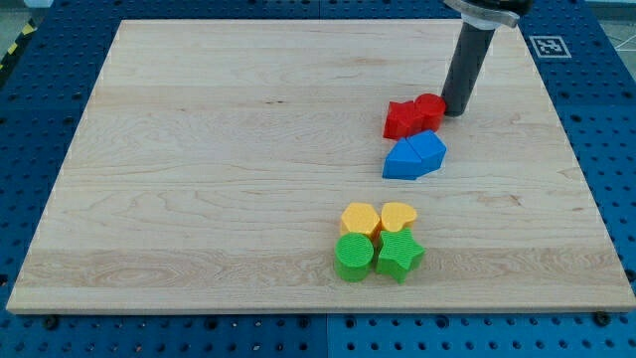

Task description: Push the red circle along with the red star to the center

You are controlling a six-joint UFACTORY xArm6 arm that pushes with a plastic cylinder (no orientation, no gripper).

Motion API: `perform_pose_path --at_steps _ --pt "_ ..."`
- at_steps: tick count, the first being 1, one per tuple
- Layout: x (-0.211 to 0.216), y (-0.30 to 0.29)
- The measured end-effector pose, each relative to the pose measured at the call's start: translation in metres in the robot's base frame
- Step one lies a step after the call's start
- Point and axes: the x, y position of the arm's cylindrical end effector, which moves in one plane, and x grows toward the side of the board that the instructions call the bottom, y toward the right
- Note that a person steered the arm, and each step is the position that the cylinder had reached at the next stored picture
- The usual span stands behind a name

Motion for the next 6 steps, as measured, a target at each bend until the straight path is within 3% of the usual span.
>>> perform_pose_path --at_steps 6 --pt "0.041 -0.085"
